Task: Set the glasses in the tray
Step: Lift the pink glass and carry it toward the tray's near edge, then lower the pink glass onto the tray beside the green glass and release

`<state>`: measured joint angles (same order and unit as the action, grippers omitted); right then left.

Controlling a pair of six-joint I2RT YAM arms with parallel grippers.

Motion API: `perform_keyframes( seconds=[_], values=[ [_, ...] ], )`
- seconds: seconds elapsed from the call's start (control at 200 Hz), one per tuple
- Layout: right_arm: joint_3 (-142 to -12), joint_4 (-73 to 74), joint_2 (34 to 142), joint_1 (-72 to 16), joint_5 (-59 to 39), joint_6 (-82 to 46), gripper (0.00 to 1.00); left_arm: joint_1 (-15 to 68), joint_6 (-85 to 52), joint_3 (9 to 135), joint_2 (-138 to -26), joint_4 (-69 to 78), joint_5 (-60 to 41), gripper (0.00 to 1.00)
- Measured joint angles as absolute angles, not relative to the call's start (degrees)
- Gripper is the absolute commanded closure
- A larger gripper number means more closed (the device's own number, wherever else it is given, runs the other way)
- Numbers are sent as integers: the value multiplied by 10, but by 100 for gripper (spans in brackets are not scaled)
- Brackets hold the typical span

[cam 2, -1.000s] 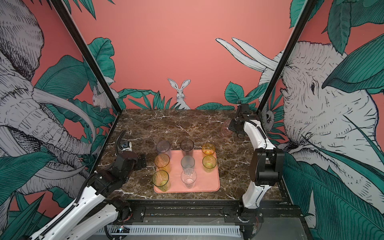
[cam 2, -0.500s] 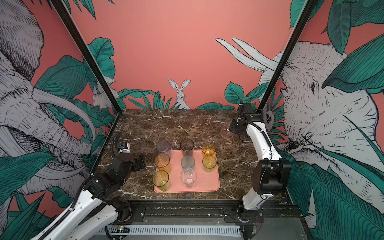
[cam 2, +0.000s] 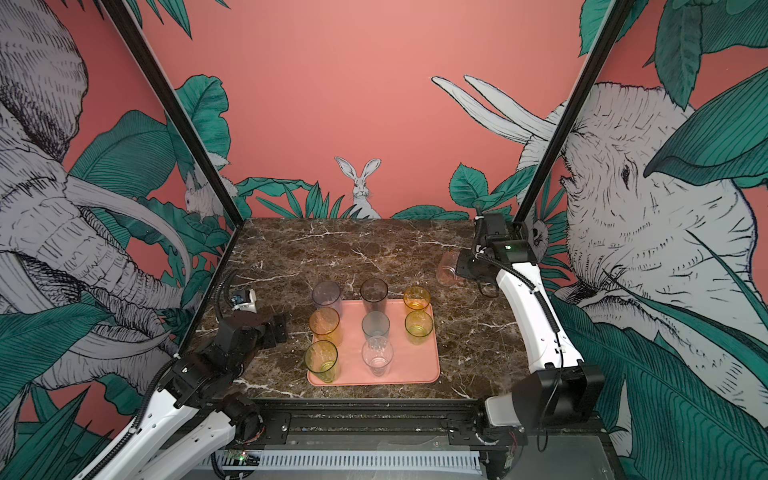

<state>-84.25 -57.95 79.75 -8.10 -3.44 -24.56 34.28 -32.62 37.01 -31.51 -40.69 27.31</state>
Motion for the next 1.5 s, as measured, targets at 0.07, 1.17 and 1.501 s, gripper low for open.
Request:
perform_keyframes(
  seconds=[0.07,1.17,1.501],
  values=[
    [-835,-590,786,-90,-32,-244,100,343,-329,370,-309,-411,272,4],
    [-610,-664,520,-286,38,-304,100,343,-339,325,-247,-435,271,4],
    [-580,-671,514,-352,41,-336,100,343,-339,325,-250,-435,271,4]
  ],
)
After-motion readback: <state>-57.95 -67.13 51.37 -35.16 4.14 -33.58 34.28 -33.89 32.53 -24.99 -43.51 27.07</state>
